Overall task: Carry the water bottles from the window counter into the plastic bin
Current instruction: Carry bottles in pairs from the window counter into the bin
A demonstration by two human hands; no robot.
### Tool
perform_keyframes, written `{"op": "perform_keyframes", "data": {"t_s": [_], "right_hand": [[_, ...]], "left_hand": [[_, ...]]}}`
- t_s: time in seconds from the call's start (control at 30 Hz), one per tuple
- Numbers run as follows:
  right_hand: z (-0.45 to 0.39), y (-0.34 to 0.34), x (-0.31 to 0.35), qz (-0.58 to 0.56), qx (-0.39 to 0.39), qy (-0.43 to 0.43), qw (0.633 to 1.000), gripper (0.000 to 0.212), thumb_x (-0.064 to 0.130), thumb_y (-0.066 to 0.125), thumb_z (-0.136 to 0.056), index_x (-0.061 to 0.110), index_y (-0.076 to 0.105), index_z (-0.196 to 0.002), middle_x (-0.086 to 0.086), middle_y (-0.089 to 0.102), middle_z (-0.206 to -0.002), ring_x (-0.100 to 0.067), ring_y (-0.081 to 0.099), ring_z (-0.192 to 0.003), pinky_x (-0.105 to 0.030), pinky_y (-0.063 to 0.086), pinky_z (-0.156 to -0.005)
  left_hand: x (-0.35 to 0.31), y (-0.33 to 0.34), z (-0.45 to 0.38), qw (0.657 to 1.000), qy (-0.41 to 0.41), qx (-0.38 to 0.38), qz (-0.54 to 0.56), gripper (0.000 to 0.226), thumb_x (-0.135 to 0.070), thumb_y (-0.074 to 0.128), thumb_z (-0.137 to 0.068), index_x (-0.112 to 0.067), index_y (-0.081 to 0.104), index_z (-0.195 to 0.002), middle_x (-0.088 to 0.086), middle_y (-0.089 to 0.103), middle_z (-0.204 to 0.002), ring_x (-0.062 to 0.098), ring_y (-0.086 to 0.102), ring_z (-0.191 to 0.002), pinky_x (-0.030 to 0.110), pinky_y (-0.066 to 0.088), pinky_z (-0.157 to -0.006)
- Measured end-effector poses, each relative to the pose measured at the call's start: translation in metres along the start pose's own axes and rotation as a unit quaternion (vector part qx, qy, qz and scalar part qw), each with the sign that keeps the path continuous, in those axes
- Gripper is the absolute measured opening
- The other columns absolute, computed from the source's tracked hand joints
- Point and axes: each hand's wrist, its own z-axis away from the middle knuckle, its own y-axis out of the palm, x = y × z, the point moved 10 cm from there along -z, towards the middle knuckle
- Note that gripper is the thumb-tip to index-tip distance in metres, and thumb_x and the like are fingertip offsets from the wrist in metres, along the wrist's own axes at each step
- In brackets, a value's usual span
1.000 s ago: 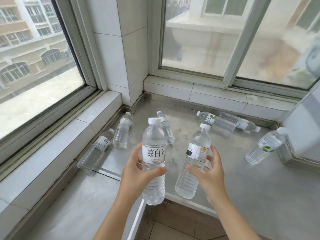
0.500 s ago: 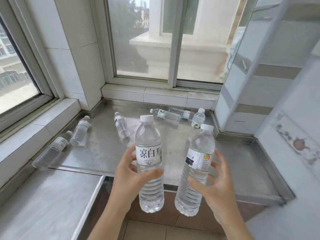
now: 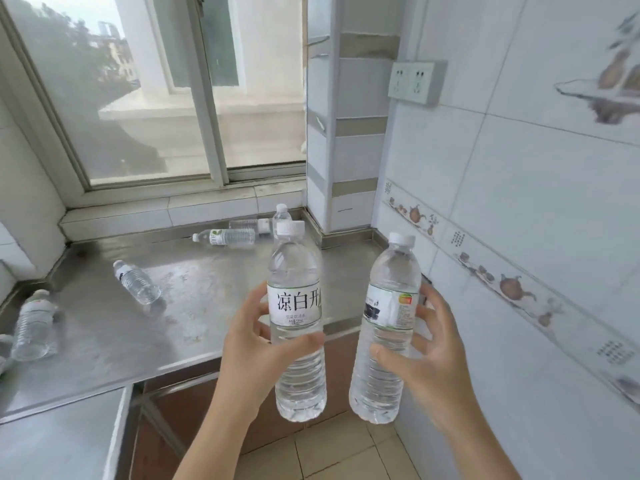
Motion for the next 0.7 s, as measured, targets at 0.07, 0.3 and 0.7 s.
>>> {"op": "perform_keyframes", "data": {"t_s": [0.07,0.3,0.7], "right_hand": [[0.028,-0.017,0.008,0.011,-0.031,0.002,0.999,0.098,0.002,0.085,-0.058,0.052,0.041,-0.130,0.020,0.062,-0.110,-0.008,0.065,-0.101,-0.043,0.055,-0.085],[0.127,-0.079,0.028,0.056,-0.131,0.017,0.990,0.097,0.001,0.085,-0.059,0.061,0.042,-0.121,0.016,0.059,-0.120,-0.008,0.065,-0.102,-0.039,0.056,-0.080],[0.293,-0.230,0.064,0.081,-0.348,0.004,0.934,0.101,-0.007,0.084,-0.059,0.059,0.044,-0.123,0.023,0.060,-0.117,0.002,0.065,-0.099,-0.025,0.054,-0.071]], "left_hand": [[-0.005,0.008,0.018,0.999,0.010,0.033,0.008,0.079,-0.031,0.090,-0.045,-0.047,0.059,-0.116,-0.013,0.072,-0.103,0.013,0.068,-0.085,0.027,0.053,-0.070],[-0.017,0.059,0.077,0.985,0.017,0.166,0.035,0.076,-0.037,0.089,-0.044,-0.045,0.061,-0.115,-0.010,0.074,-0.103,0.017,0.069,-0.096,0.038,0.055,-0.079],[-0.070,0.209,0.194,0.933,0.062,0.351,0.043,0.089,-0.043,0.088,-0.037,-0.048,0.060,-0.120,-0.007,0.072,-0.106,0.021,0.069,-0.088,0.040,0.057,-0.077]]}}
